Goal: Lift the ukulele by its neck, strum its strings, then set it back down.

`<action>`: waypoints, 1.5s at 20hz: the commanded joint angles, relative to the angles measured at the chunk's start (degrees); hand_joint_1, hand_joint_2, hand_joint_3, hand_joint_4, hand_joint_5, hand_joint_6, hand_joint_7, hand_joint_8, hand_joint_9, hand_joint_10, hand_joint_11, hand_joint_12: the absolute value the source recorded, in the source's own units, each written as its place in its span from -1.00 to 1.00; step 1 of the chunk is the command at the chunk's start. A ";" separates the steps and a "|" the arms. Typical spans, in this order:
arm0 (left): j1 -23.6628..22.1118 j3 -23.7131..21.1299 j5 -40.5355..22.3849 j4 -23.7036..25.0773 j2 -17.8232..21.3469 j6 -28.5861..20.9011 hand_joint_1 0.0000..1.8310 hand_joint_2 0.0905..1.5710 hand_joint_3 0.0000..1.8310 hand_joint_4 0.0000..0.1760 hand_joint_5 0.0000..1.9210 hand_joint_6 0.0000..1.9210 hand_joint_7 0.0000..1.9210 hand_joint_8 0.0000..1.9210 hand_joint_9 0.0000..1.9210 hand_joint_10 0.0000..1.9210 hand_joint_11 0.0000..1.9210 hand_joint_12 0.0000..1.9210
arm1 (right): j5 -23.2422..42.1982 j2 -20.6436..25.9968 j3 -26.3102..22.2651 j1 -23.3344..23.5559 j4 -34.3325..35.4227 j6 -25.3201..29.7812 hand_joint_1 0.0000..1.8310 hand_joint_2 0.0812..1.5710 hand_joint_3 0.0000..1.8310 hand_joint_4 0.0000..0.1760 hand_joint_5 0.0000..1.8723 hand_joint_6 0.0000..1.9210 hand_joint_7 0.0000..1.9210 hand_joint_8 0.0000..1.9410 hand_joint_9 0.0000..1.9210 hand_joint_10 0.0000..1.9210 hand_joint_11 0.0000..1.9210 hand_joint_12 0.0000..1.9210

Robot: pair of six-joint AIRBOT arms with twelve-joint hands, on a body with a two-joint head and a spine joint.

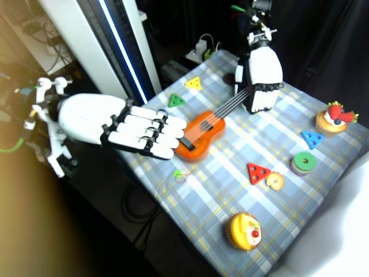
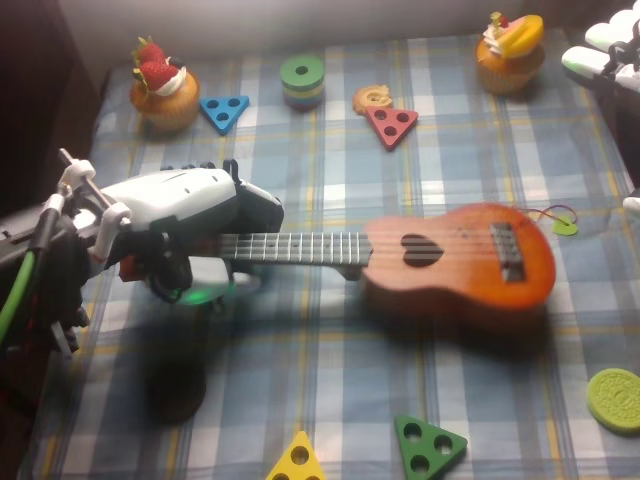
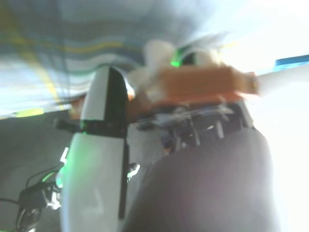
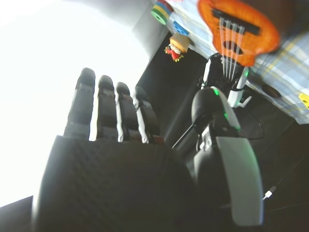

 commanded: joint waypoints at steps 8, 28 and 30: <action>-2.44 -2.08 -9.91 5.54 3.21 -5.79 0.73 0.36 -1.00 -1.00 0.01 1.00 0.27 1.00 0.50 1.00 0.60 1.00 | 10.76 2.63 -1.45 -0.01 -0.44 -0.18 -0.66 0.67 -1.00 -0.85 -1.00 -1.00 -1.00 -1.00 -1.00 -1.00 -1.00 -1.00; -5.81 1.30 -10.00 5.37 -0.47 -6.35 0.62 0.47 -0.99 -1.00 -0.05 1.00 0.25 1.00 0.49 1.00 0.58 1.00 | -10.89 -2.01 2.39 11.97 -19.90 7.65 -0.39 0.77 -0.98 -0.02 -0.79 -1.00 -1.00 -1.00 -1.00 -1.00 -1.00 -1.00; -5.91 1.39 -10.00 5.39 -0.59 -6.34 0.61 0.47 -1.00 -1.00 -0.07 1.00 0.23 1.00 0.49 1.00 0.58 1.00 | -11.96 -2.03 2.39 11.98 -21.86 9.23 -0.46 0.78 -0.98 -1.00 -0.57 -0.92 -1.00 -1.00 -1.00 -1.00 -1.00 -1.00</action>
